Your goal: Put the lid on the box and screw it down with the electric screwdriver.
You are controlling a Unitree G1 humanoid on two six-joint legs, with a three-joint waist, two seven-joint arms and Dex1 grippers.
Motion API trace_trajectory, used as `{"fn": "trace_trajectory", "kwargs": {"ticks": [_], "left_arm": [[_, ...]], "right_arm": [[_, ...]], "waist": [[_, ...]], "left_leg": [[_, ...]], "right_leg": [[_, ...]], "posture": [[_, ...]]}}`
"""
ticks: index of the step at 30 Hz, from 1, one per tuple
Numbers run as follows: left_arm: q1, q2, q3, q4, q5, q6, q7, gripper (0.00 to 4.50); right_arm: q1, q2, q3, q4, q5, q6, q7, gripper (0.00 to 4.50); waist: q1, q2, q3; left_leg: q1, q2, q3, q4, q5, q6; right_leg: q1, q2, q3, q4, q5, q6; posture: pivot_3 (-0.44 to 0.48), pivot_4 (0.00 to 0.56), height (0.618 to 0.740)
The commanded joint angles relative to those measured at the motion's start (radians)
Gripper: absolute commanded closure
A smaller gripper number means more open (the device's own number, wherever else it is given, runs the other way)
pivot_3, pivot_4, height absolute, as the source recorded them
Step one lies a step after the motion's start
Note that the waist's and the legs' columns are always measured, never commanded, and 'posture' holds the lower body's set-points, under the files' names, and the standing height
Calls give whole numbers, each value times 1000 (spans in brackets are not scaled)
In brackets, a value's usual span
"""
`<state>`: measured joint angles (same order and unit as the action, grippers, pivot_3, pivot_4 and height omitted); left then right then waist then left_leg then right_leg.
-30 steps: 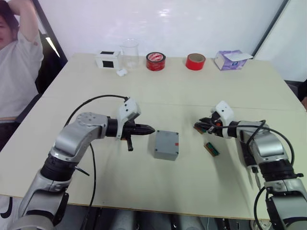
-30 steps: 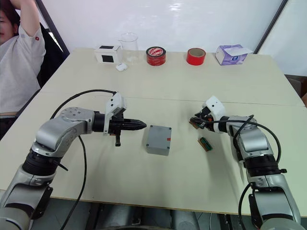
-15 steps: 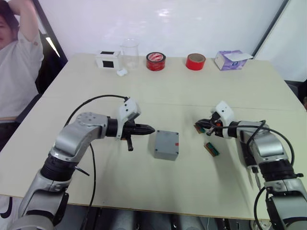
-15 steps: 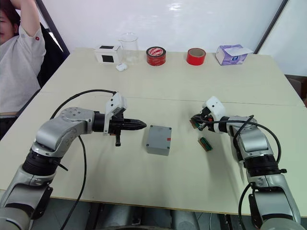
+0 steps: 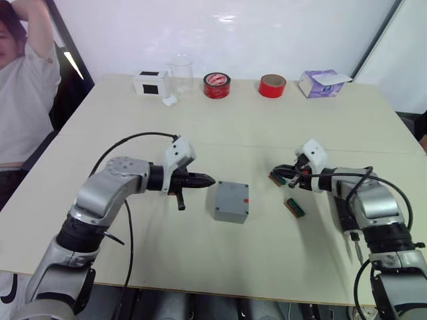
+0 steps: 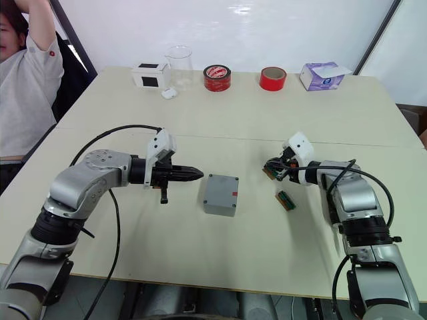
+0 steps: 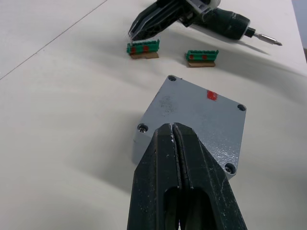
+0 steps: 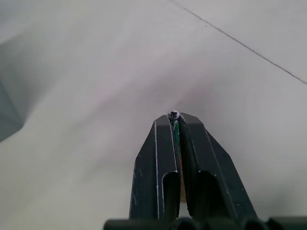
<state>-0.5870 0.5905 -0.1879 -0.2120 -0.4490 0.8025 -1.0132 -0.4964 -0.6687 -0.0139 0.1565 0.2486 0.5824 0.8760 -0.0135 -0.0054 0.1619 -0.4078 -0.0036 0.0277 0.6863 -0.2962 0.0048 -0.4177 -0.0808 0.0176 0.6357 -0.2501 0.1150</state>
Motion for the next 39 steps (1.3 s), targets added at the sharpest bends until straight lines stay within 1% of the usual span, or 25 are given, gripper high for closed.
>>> {"fn": "trace_trajectory", "kwargs": {"ticks": [1,4,7,13,16,20,25,39], "left_arm": [[0,8,21,-16,-18,2,2,4500],[2,10,29,-19,-27,8,2,4500],[9,28,47,-34,-49,27,-5,4500],[32,115,62,-77,-96,62,-61,4500],[31,128,56,-80,-105,62,-64,4500],[22,111,45,-74,-106,60,-53,4500],[15,100,37,-67,-103,56,-48,4500],[33,108,44,-87,-106,63,-38,4500]], "right_arm": [[-25,-13,-37,-48,32,13,3,4465],[-25,-12,-59,-89,66,44,3,4465],[3,-18,-89,-218,142,109,19,4465],[109,-19,-113,-496,265,244,-3,4465],[159,-27,-96,-573,278,271,-25,4465],[181,-15,-71,-579,272,267,-54,4465],[168,-13,-38,-567,267,255,-69,4465],[138,-9,9,-535,272,237,-68,4465]], "waist": [[0,0,0],[0,0,0],[0,0,0],[2,0,0],[3,0,0],[2,0,0],[0,0,0],[1,0,0]], "left_leg": [[0,0,0,0,0,0],[0,0,0,0,0,0],[0,0,0,0,0,0],[0,1,-1,-1,0,0],[0,0,-1,-1,0,0],[0,0,0,-1,0,0],[0,0,0,-1,0,0],[0,0,-1,-1,0,0]], "right_leg": [[0,0,0,0,0,0],[0,0,0,0,0,0],[0,0,0,0,0,0],[0,0,0,0,0,0],[0,0,0,0,0,0],[0,0,0,0,0,0],[0,0,0,0,0,0],[0,0,0,0,0,0]], "posture": [[0,150,740],[0,150,740],[0,150,740],[0,150,740],[0,150,740],[0,150,740],[0,150,740],[0,150,740]]}}
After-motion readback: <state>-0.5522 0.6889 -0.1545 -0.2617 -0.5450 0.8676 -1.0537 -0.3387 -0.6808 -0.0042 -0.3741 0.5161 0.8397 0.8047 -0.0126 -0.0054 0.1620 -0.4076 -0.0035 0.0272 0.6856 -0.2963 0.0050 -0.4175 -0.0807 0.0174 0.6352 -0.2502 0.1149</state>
